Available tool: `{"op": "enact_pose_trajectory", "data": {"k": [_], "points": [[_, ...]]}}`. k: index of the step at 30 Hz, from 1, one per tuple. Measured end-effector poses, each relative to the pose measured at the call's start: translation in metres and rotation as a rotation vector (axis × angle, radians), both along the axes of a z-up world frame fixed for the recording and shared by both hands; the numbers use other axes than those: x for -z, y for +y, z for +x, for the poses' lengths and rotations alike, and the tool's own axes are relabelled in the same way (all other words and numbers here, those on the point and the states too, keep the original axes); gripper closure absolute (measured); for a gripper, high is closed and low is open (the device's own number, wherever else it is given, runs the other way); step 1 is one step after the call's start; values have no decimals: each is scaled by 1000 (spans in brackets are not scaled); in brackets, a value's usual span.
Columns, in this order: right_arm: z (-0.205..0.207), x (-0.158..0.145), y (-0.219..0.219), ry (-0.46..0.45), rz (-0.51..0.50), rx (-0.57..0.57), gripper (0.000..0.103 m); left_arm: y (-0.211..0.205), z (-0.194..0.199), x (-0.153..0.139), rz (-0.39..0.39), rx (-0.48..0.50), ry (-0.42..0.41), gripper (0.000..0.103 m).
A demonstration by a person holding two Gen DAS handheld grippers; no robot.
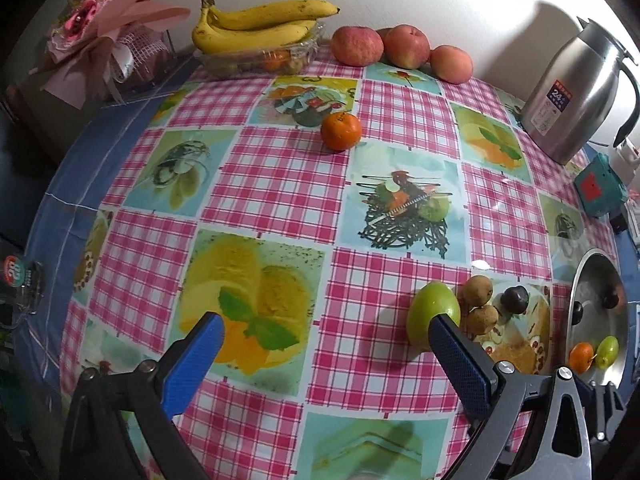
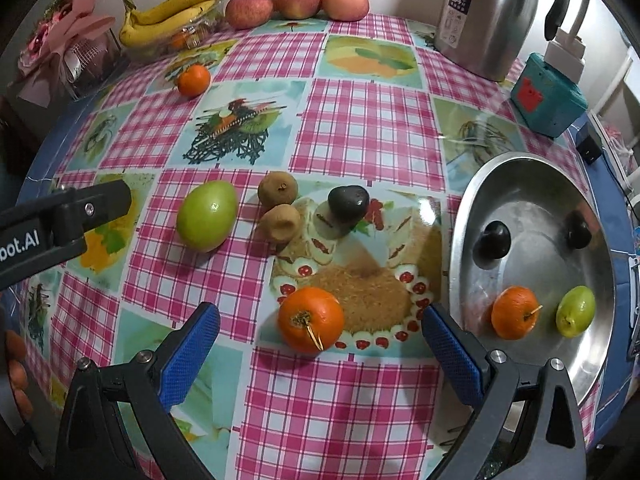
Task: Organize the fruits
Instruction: 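Grasp an orange with the right tool while the left tool grasps a green lime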
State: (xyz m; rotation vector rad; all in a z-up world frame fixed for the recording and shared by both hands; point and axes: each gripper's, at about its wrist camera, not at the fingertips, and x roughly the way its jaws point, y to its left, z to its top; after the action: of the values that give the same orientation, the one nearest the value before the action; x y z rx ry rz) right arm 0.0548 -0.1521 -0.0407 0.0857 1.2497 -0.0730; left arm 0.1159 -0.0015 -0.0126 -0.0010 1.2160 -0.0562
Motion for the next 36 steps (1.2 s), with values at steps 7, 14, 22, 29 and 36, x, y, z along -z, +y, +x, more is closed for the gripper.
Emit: {"op": "enact_pose_trajectory", "data": {"k": [7, 14, 22, 29, 36], "points": [[6, 10, 2, 13, 4, -1, 2, -10, 6, 7, -75, 10, 2, 0], [8, 19, -4, 39, 5, 16, 2, -23, 10, 18, -118, 47, 38, 0], [6, 18, -5, 39, 25, 31, 5, -36, 13, 23, -133, 110, 54, 0], [8, 21, -11, 47, 49, 47, 31, -46, 13, 27, -143, 139, 66, 19], [8, 22, -12, 51, 111, 41, 64, -51, 13, 33, -191, 153, 103, 56]]}}
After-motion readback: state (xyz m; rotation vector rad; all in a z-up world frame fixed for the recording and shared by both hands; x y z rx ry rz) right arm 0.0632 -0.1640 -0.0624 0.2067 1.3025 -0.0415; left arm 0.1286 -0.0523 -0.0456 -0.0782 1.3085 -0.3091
